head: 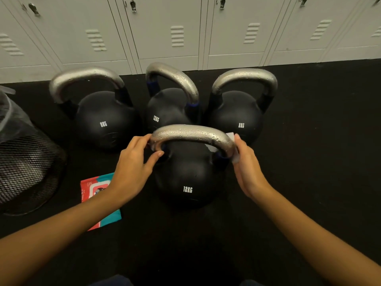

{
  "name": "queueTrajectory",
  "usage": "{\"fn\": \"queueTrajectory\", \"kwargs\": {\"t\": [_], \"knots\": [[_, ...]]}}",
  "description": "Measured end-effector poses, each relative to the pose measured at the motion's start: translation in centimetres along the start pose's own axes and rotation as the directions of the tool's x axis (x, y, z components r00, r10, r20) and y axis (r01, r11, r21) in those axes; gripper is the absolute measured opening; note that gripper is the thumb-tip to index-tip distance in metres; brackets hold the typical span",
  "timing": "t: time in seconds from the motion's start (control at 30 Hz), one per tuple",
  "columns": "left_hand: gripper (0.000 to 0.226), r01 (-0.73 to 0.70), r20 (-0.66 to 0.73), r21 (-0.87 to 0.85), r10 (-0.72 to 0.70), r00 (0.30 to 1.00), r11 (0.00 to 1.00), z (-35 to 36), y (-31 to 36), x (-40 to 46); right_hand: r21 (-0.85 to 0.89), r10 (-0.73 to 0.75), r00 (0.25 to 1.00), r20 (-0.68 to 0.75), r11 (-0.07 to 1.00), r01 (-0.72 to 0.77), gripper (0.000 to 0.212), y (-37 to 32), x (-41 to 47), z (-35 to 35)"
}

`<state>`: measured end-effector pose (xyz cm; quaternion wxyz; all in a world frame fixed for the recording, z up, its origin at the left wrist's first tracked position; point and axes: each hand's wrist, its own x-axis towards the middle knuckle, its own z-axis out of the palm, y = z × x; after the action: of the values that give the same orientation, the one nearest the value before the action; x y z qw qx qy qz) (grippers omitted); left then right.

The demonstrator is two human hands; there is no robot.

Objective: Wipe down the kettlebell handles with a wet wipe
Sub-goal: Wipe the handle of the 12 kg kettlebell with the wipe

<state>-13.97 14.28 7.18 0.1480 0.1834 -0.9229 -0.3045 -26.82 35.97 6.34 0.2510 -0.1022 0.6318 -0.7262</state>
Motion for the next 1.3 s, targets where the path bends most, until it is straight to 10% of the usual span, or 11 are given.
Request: {"fn": "queueTrajectory", "kwargs": {"t": [0.83,1.13,1.3], "knots": [[0.049,-0.005,-0.010,0.027,0.005,1.000,1.000,-1.0,0.1,0.9,0.125,-0.019,0.971,-0.237,0.991,0.050,0.032,2.5,-2.4,0.9],[0.046,0.070,0.060,0.015,-0.071,0.996,0.997,-1.7,1.3,1.3,-0.054,-0.284,0.932,-0.226,0.959,0.279,0.037,2.0,-3.5,1.5],[0.057,0.147,0.316,0.073,-0.163,0.935,0.986,-4.1,2.3,2.0,-0.132,-0.291,0.913,-0.286,0.956,0.263,0.040,4.2,-3.7,1.4]]}}
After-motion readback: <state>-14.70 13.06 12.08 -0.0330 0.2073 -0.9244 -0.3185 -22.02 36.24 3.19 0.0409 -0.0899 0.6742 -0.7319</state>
